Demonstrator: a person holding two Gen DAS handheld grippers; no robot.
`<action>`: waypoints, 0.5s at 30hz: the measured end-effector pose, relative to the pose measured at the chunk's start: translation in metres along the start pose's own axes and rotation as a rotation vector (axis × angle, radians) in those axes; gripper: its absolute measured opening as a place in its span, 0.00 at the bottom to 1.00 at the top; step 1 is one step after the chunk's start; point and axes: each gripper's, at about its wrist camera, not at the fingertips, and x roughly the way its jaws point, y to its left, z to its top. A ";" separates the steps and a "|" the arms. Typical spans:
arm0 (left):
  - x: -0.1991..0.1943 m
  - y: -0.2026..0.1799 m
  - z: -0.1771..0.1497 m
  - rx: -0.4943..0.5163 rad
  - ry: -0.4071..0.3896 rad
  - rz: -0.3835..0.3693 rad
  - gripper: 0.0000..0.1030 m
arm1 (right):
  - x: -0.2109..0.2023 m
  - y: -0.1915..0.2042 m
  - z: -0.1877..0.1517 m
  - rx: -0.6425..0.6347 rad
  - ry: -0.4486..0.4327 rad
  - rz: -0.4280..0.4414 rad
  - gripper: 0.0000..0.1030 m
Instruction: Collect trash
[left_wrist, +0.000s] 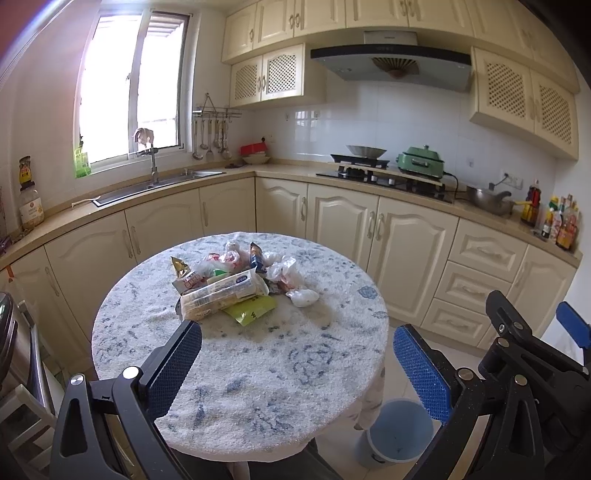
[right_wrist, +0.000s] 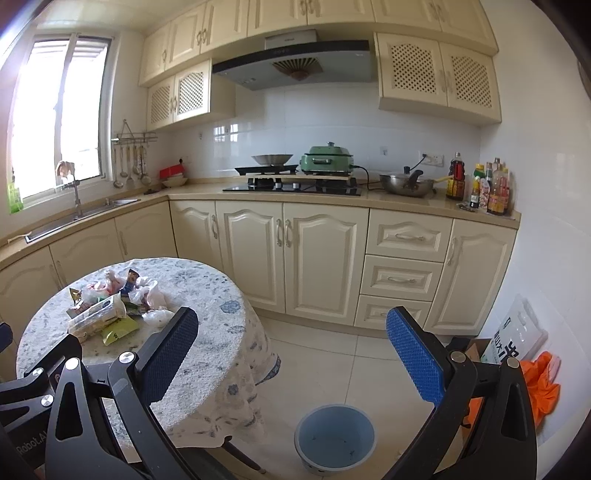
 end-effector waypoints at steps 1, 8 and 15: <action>0.000 0.000 0.000 -0.001 0.000 -0.001 0.99 | 0.000 0.000 0.000 0.000 -0.001 0.000 1.00; -0.004 0.000 -0.001 -0.001 -0.008 -0.013 0.99 | -0.001 0.000 -0.001 0.001 -0.007 -0.005 1.00; -0.004 -0.002 -0.002 0.001 -0.008 -0.009 0.99 | -0.002 -0.001 -0.001 0.001 -0.008 -0.008 1.00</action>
